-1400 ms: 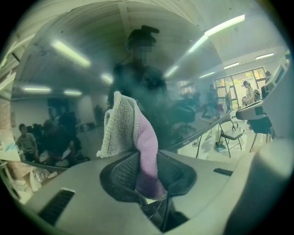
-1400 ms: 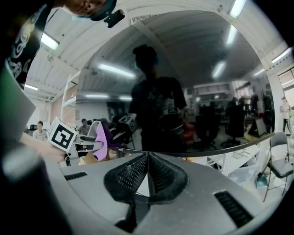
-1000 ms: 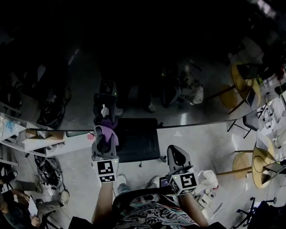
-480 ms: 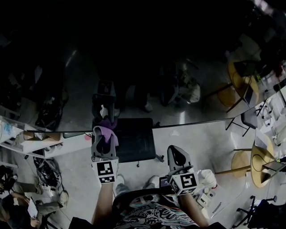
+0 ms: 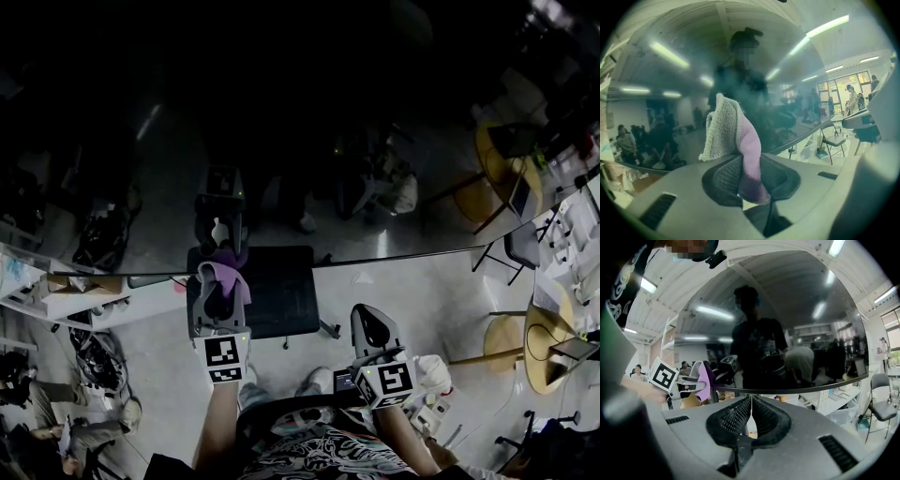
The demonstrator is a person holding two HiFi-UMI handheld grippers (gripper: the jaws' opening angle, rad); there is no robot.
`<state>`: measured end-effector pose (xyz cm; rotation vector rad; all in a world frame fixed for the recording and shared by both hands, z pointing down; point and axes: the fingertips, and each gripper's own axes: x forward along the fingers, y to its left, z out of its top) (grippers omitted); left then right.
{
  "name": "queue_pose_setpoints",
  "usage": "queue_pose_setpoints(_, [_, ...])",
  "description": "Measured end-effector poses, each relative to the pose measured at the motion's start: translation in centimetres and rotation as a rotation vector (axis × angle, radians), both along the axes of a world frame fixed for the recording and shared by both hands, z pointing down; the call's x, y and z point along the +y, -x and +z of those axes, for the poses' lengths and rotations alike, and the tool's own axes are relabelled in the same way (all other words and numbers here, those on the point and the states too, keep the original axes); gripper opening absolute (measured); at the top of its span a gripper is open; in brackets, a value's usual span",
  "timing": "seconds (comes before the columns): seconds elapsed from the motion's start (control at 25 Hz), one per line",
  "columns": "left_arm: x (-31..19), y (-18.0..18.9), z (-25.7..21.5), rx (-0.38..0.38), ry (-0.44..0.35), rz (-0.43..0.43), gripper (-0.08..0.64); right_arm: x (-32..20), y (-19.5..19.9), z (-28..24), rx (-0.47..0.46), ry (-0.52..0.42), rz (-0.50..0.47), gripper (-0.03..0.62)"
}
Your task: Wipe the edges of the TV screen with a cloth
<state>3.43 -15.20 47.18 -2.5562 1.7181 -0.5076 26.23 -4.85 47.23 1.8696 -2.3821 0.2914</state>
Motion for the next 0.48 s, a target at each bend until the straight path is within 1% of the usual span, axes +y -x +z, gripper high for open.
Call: queue_pose_setpoints(0.48, [-0.16, 0.0, 0.4, 0.013, -0.001, -0.008, 0.101, 0.05, -0.19, 0.36, 0.01, -0.002, -0.004, 0.031])
